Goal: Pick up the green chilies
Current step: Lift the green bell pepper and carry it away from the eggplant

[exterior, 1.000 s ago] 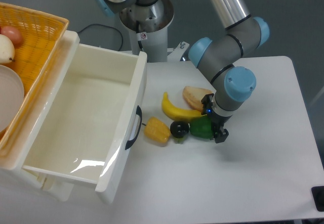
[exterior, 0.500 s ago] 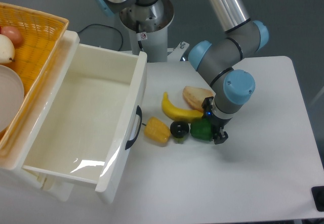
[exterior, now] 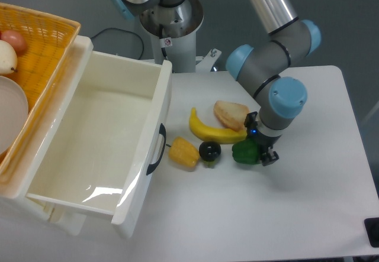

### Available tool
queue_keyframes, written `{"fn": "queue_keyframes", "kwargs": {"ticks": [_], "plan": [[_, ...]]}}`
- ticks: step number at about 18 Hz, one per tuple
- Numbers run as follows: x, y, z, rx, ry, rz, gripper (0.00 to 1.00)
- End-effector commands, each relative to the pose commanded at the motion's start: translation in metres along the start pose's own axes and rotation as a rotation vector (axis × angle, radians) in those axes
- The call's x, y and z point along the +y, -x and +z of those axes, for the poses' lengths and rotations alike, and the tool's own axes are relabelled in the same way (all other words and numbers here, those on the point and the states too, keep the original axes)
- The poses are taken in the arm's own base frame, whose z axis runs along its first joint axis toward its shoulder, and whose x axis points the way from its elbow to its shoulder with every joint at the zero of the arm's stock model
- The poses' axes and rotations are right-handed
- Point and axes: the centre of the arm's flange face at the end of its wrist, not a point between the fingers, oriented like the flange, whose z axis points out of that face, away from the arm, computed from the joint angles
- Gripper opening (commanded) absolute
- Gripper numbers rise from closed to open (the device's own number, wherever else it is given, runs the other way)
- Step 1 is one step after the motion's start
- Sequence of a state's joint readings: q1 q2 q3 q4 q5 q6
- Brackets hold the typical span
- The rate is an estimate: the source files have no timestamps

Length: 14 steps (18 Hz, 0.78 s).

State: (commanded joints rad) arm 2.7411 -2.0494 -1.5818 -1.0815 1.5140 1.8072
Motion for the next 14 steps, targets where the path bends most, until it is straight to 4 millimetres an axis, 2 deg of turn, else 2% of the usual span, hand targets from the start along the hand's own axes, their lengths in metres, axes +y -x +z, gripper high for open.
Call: {"fn": "queue_keyframes", "kwargs": {"ticks": [1, 4, 12, 14], "plan": [[0.006, 0.007, -0.012, -0.021, 0.011, -0.01, 0.53], [0.023, 0.015, -0.028, -0.052, 0.016, -0.088, 0.5], [0.027, 0.036, -0.052, -0.073, 0.021, -0.176, 0.48], [0.029, 0.036, -0.053, -0.07, 0.022, -0.18, 0.48]]}}
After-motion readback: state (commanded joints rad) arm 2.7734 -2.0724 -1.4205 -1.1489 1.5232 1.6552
